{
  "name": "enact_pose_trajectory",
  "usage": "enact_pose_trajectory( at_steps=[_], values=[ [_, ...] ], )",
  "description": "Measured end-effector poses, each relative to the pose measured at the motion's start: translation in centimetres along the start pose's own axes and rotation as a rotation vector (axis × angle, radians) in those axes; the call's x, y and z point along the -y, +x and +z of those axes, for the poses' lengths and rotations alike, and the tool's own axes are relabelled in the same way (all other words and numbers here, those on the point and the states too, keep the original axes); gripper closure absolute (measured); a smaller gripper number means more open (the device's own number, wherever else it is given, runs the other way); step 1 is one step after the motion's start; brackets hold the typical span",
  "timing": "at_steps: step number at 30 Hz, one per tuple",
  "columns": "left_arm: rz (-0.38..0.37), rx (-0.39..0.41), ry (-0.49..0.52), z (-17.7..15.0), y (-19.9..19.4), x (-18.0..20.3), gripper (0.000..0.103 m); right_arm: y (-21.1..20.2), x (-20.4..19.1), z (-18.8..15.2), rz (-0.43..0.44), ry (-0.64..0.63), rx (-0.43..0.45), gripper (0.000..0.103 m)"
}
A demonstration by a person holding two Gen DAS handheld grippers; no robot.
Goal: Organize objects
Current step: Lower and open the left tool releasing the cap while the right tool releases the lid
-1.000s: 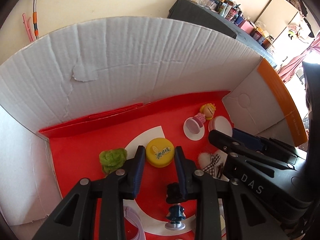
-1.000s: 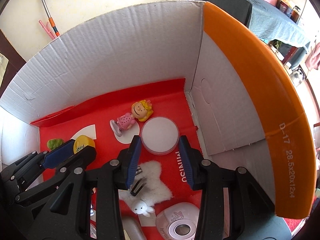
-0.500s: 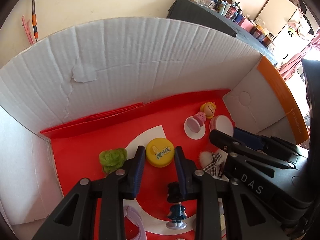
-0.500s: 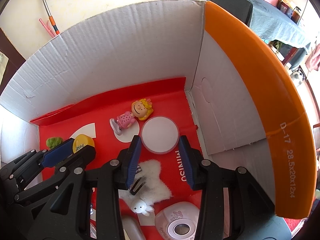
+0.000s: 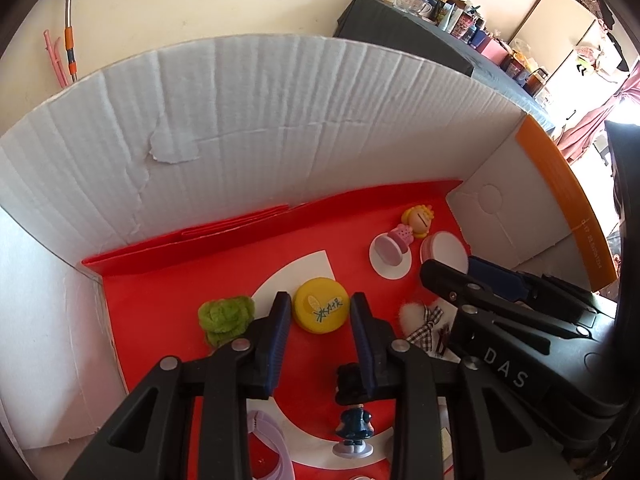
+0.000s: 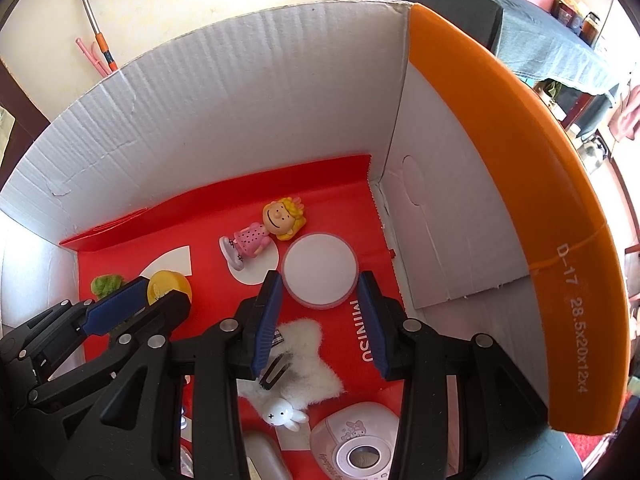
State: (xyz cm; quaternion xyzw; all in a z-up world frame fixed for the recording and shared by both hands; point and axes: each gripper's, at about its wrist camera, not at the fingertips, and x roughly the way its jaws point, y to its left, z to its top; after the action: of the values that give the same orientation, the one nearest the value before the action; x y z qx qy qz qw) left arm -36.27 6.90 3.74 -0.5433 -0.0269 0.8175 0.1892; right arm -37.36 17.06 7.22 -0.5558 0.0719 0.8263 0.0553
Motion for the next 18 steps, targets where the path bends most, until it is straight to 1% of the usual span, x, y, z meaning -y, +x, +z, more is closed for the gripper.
enact_pose_trajectory(
  at_steps=[6,11,13,18],
  values=[
    [-0.005,0.001,-0.005,-0.3,-0.4,-0.4,0.071,-0.4,-0.2,0.1,-0.008,-0.003,0.008,0.065],
    [0.004,0.008,-0.001,-0.6,-0.9,-0.2,0.071,-0.4,0.4,0.2,-0.007,-0.003,0.009,0.065],
    [0.005,0.009,-0.002,-0.6,-1.0,-0.2,0.071,-0.3,-0.5,-0.2,-0.003,-0.001,0.011,0.065],
    [0.013,0.018,-0.006,-0.8,-1.5,-0.3,0.063,-0.6,-0.3,-0.2,0.007,-0.002,0.017,0.065]
  ],
)
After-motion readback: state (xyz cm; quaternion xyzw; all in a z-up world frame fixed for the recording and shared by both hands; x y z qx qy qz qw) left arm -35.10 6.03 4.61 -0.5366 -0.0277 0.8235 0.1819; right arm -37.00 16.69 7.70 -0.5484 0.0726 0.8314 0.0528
